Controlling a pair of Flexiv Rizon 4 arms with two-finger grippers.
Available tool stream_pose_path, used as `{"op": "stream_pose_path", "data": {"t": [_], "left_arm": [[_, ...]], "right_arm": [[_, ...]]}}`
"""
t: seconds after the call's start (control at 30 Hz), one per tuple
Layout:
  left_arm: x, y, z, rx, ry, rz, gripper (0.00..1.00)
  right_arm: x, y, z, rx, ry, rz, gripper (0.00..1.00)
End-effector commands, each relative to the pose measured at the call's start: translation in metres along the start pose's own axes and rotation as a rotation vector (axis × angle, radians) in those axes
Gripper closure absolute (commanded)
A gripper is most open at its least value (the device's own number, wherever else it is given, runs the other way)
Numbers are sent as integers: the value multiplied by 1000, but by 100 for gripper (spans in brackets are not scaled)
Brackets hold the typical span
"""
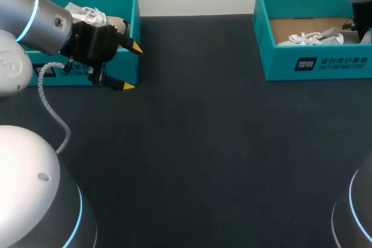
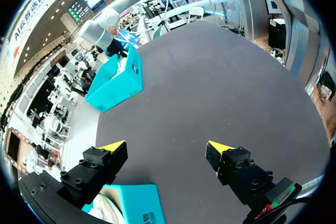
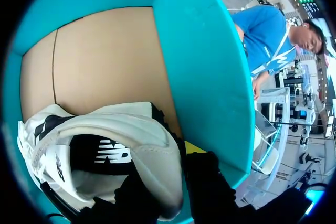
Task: Take the shoe out of the shoebox, open the shoe tongue, remove and reinsert the insole, then place the shoe into the shoebox
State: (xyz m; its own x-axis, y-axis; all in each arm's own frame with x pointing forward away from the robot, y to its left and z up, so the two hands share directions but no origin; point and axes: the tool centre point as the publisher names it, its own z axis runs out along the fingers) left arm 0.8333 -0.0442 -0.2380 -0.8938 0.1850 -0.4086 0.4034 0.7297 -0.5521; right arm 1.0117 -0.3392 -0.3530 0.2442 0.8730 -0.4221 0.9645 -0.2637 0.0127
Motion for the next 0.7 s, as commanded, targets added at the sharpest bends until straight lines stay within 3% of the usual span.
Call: {"op": "stream_pose_path", "data": {"t": [0.03, 0.1, 0.23, 0.33, 0.37, 0.47, 0.53, 0.67, 0.7], "left_arm": [[1, -1, 0, -3, 0, 0, 0], [1, -1, 0, -3, 0, 0, 0], [1, -1, 0, -3, 0, 0, 0], [1, -1, 0, -3, 0, 0, 0], [1, -1, 0, -3, 0, 0, 0], [1, -1, 0, -3, 0, 0, 0], [1, -1, 0, -3, 0, 0, 0], [1, -1, 0, -3, 0, 0, 0], [1, -1, 0, -3, 0, 0, 0]], "right_arm": [[-2, -3, 4, -15, 0, 4, 76], [-2, -3, 6, -28, 3, 5, 80], [-2, 0, 8, -50, 7, 5, 78], [-3, 3, 8, -62, 14, 16, 62], [-3, 4, 8, -78, 8, 22, 52], [-3, 7, 6, -91, 17, 18, 44], [-3, 7, 4, -97, 30, 24, 44], [-4, 5, -7, -127, 71, 40, 22], [-5, 4, -12, -133, 77, 51, 24]]}}
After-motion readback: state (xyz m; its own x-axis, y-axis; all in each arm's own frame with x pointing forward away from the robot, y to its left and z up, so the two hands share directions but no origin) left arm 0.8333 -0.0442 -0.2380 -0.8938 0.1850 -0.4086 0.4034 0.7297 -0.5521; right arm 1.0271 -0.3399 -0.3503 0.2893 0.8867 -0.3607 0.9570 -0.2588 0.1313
